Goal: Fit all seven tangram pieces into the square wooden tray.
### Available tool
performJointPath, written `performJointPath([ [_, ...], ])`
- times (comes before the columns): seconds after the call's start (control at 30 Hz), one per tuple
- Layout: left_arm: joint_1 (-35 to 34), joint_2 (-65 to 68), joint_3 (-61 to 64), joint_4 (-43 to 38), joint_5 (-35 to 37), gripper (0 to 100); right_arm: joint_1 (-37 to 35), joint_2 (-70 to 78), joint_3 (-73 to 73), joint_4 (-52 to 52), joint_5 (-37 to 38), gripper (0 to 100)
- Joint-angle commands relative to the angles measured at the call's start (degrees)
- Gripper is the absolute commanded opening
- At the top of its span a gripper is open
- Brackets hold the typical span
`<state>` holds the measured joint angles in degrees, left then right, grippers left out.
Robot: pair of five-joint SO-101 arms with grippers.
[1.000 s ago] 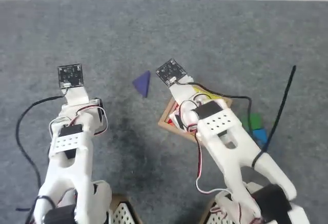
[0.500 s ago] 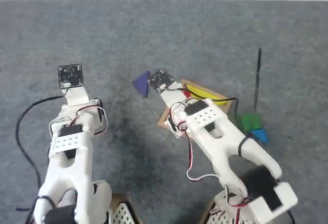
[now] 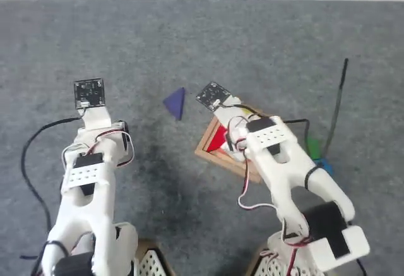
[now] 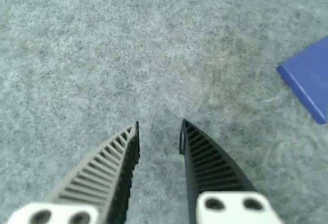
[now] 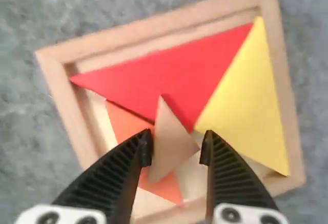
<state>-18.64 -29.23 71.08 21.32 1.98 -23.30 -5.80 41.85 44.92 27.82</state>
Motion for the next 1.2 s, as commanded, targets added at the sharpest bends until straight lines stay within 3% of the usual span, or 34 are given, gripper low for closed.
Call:
performJointPath([
  [0.0, 0.53, 0.09, -0.57, -1.41, -0.62, 12, 3.30, -1.71, -3.34, 0.75, 6.07, 15.9],
  [0.5, 0.53, 0.09, -0.57, -1.41, -0.62, 12, 6.37, -9.10, -5.98, 7.16, 13.98, 15.9],
  [0.8, 0.53, 0.09, -0.57, -1.41, -0.62, 12, 5.93, -5.41, -6.07, 6.02, 9.58, 15.9],
  [1.17, 0.44, 0.09, -0.48, -1.41, -0.62, 12, 7.43, 3.03, -5.89, 3.03, 9.58, 15.9],
])
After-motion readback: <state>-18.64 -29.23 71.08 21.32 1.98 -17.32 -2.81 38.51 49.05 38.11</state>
